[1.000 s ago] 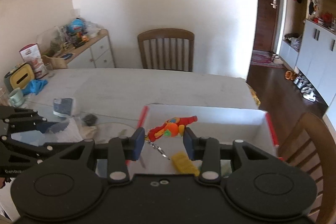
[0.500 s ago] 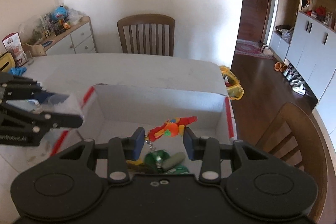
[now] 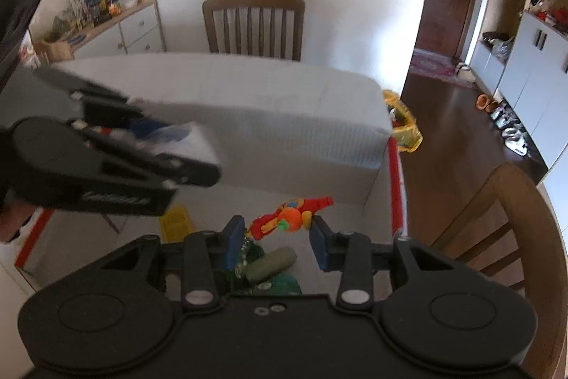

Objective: Organize objects
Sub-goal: 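Carry the bubble-wrap bag with the left gripper while the right carries the keychain into the red box, then open both grippers to drop the bag and keychain into the red box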

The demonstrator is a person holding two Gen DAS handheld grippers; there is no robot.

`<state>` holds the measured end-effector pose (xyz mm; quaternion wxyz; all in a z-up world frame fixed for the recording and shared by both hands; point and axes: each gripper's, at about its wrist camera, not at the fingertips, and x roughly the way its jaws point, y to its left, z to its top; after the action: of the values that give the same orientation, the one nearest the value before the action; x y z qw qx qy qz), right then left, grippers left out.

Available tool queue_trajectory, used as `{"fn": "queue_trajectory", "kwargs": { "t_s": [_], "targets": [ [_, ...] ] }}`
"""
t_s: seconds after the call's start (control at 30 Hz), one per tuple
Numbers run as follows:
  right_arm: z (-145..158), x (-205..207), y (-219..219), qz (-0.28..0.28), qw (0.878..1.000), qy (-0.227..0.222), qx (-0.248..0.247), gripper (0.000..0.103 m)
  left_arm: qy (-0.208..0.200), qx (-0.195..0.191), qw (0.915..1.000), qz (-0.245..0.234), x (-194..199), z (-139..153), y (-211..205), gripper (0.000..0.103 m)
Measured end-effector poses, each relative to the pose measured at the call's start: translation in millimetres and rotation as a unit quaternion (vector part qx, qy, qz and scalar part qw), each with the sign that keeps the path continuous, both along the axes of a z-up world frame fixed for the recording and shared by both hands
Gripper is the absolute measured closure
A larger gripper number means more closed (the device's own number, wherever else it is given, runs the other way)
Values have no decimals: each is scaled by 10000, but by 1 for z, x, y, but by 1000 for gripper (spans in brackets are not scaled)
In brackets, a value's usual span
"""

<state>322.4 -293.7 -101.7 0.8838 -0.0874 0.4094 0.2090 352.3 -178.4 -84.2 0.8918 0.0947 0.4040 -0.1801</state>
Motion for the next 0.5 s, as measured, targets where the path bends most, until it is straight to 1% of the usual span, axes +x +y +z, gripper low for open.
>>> {"fn": "queue_trajectory", "kwargs": {
  "t_s": [0.23, 0.4, 0.5],
  "targets": [
    [-17, 0, 4, 156, 9993, 348, -55, 65, 470, 225, 9986, 23, 19, -30, -16, 63],
    [-25, 3, 2, 132, 9979, 628, -15, 64, 868, 389, 9954, 109, 28, -46, -22, 63],
    [-26, 3, 3, 153, 9976, 680, -11, 64, 1117, 437, 9927, 114, 32, -53, -24, 63]
  ]
}}
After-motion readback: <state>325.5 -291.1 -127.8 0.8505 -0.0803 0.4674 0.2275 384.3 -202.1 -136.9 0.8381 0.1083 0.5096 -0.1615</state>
